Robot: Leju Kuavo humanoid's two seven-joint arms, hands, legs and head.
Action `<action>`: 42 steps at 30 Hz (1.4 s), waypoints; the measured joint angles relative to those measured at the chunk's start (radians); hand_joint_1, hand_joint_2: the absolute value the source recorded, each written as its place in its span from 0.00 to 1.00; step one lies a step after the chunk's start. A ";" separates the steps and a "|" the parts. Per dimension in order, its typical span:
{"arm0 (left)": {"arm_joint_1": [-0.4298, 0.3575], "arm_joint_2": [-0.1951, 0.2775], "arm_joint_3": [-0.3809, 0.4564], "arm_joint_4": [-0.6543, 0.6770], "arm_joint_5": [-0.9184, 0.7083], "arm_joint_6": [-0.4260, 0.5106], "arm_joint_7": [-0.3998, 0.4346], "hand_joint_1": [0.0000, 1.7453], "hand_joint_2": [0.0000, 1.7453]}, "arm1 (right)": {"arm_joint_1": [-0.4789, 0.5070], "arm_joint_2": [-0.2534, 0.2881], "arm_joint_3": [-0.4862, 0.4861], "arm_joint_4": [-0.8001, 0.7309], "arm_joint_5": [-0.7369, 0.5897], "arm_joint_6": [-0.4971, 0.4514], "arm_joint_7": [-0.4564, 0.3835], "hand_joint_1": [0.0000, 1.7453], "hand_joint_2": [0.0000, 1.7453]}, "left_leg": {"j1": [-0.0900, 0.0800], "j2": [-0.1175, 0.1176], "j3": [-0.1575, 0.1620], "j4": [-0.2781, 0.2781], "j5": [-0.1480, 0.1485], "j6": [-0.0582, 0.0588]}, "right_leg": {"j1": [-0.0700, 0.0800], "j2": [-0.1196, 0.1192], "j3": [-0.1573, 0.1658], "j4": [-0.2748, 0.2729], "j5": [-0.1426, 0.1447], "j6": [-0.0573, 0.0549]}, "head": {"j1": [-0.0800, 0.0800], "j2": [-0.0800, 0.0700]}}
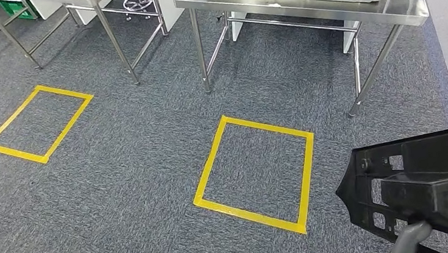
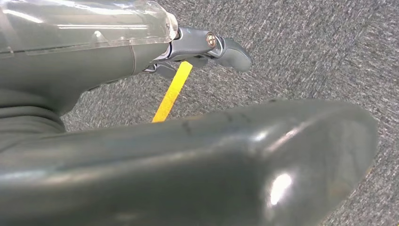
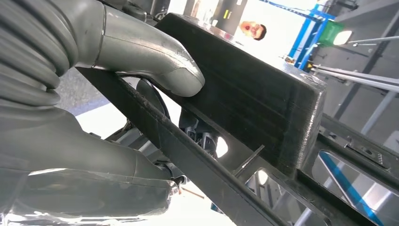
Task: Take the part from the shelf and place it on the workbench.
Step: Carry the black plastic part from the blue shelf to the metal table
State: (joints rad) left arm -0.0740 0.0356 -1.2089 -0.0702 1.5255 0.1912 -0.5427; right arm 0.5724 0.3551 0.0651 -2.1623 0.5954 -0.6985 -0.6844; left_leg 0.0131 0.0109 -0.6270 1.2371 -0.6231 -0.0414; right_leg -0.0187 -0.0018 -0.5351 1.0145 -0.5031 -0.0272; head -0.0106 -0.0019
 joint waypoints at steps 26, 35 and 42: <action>0.004 0.007 -0.001 0.003 0.000 -0.001 0.005 0.00 0.00 | -0.003 0.000 0.007 0.036 0.010 0.000 0.015 1.00 1.00 | -0.006 -0.004 0.157 -0.222 0.081 0.016 | 0.001 -0.003 -0.045 0.035 0.008 0.013 | 0.008 0.000; 0.008 0.006 -0.002 0.003 0.000 -0.006 0.007 0.00 0.00 | -0.003 0.000 0.011 0.038 0.018 0.000 0.016 1.00 1.00 | -0.013 -0.005 -0.015 -0.062 0.111 0.036 | 0.018 0.008 0.029 0.028 -0.048 -0.011 | 0.004 0.000; 0.012 0.009 -0.002 0.007 0.000 -0.007 0.009 0.00 0.00 | -0.007 0.000 0.021 0.041 0.025 0.000 0.026 1.00 1.00 | -0.033 -0.009 0.069 -0.244 0.161 0.088 | 0.010 0.007 0.061 0.046 -0.055 0.027 | 0.009 0.000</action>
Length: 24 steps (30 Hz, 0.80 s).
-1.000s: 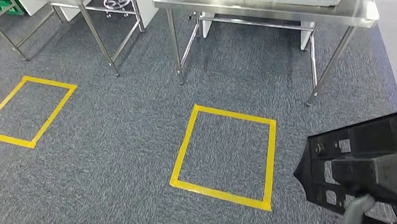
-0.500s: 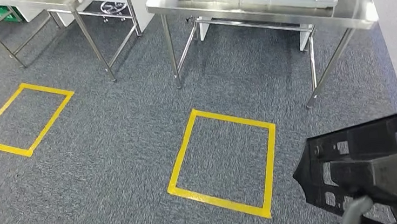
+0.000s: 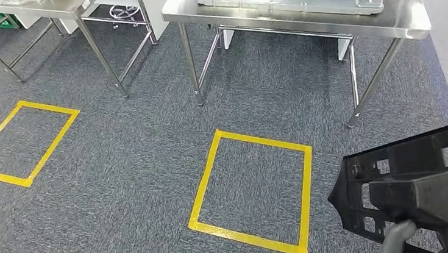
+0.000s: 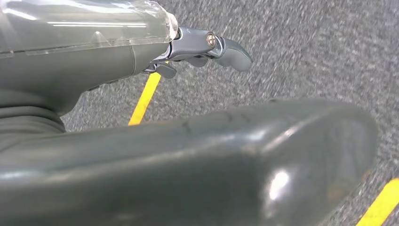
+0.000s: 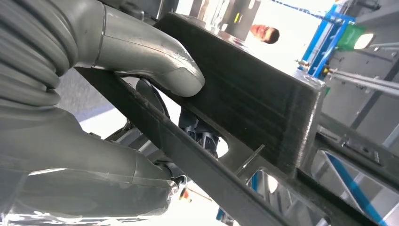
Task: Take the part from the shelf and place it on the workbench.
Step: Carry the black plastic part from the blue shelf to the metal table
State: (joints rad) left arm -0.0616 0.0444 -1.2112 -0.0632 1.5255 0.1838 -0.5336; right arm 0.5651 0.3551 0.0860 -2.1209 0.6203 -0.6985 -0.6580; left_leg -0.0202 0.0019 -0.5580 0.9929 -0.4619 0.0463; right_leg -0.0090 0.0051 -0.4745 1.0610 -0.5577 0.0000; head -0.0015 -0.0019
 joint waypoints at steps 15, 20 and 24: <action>-0.015 -0.010 -0.006 0.001 0.000 -0.003 0.002 0.00 0.00 | -0.009 -0.013 0.014 0.000 -0.006 0.000 0.016 1.00 1.00 | 0.026 0.030 0.134 0.036 -0.096 -0.068 | -0.011 -0.014 -0.130 -0.017 0.091 -0.014 | 0.003 0.000; -0.011 -0.011 -0.009 0.001 0.000 -0.003 0.004 0.00 0.00 | -0.015 -0.014 0.024 0.000 -0.018 0.000 0.026 1.00 1.00 | 0.033 0.009 -0.053 0.292 -0.200 -0.084 | -0.013 0.016 -0.085 -0.025 0.058 -0.027 | -0.001 0.000; -0.006 -0.009 -0.015 0.001 0.000 -0.003 0.006 0.00 0.00 | -0.017 -0.015 0.026 0.000 -0.006 0.000 0.026 1.00 1.00 | 0.030 0.006 -0.071 0.155 -0.102 -0.065 | -0.013 0.042 -0.034 -0.025 0.022 -0.023 | -0.002 0.000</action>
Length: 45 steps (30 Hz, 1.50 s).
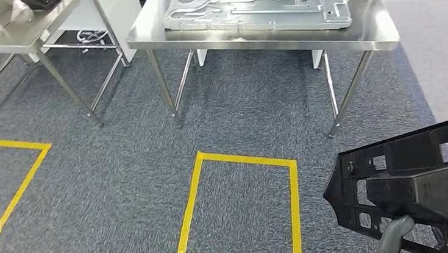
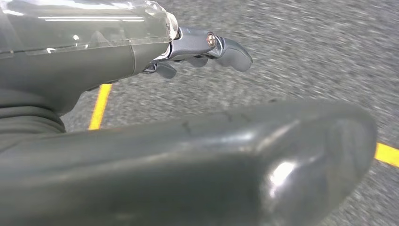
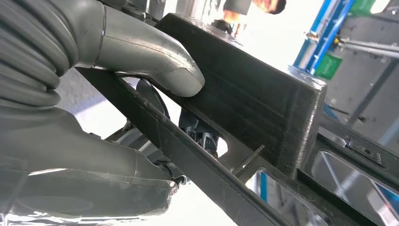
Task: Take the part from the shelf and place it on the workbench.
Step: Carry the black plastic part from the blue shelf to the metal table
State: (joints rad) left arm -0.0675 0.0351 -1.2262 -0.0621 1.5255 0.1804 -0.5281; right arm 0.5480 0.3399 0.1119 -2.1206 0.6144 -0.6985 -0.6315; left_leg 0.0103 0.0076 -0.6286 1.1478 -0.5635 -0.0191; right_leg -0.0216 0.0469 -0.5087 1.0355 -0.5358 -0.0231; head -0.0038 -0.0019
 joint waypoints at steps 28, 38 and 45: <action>-0.003 -0.001 -0.006 0.001 0.000 -0.006 0.012 0.00 0.00 | -0.025 -0.006 0.014 0.005 0.013 0.000 0.030 1.00 1.00 | 0.010 -0.004 -0.029 0.119 -0.065 -0.011 | 0.001 0.010 0.020 -0.029 0.003 0.005 | -0.006 0.000; -0.007 0.001 -0.008 0.001 0.000 -0.009 0.012 0.00 0.00 | -0.033 -0.007 0.014 0.004 0.039 0.000 0.031 1.00 1.00 | 0.010 -0.011 0.046 -0.112 0.099 0.030 | -0.013 0.000 0.029 0.075 -0.026 0.071 | -0.009 0.000; -0.001 0.002 -0.009 0.001 0.000 -0.011 0.012 0.00 0.00 | -0.044 -0.009 0.014 0.005 0.055 0.000 0.035 1.00 1.00 | -0.002 -0.006 0.135 -0.118 0.025 0.044 | 0.008 -0.042 -0.171 0.183 -0.082 0.050 | -0.007 0.000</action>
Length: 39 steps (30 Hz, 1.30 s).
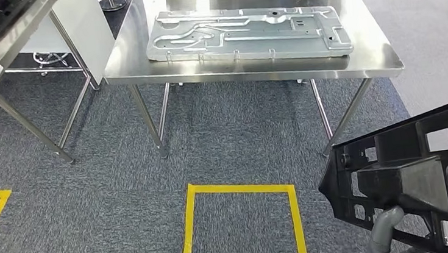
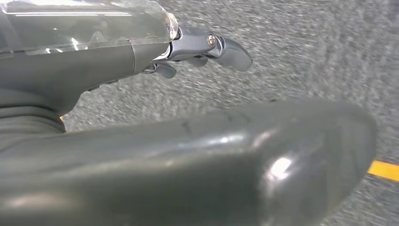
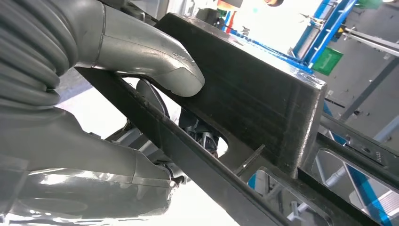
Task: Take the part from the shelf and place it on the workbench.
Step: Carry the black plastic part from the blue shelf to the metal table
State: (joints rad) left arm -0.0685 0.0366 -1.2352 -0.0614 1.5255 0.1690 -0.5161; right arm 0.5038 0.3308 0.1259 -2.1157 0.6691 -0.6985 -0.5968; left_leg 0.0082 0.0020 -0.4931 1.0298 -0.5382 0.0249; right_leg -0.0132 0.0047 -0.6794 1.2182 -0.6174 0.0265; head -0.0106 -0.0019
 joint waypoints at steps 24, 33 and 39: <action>-0.008 0.003 -0.025 0.000 0.000 -0.005 0.005 0.00 0.00 | -0.058 -0.001 -0.056 0.000 0.013 0.000 0.087 1.00 1.00 | -0.002 -0.001 -0.096 0.008 0.091 -0.002 | 0.007 0.015 0.186 -0.048 0.052 -0.005 | -0.001 0.000; -0.017 0.007 -0.089 -0.001 -0.003 -0.023 0.030 0.00 0.00 | -0.337 -0.051 -0.317 0.106 0.363 0.000 0.296 1.00 1.00 | -0.005 -0.001 0.020 -0.002 -0.010 -0.011 | 0.003 -0.007 -0.001 -0.116 0.147 -0.010 | 0.003 0.000; -0.034 0.012 -0.123 -0.001 -0.003 -0.021 0.038 0.00 0.00 | -0.461 -0.087 -0.337 0.198 0.577 0.000 0.391 1.00 1.00 | -0.007 -0.002 -0.011 0.118 0.003 -0.043 | 0.001 0.001 0.049 -0.163 0.180 -0.050 | -0.001 0.000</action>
State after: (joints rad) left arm -0.1022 0.0482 -1.3581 -0.0628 1.5225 0.1476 -0.4780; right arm 0.0430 0.2434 -0.2115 -1.9178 1.2462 -0.6989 -0.2054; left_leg 0.0009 0.0003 -0.5041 1.1476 -0.5348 -0.0186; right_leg -0.0120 0.0056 -0.6303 1.0551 -0.4369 -0.0231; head -0.0119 -0.0019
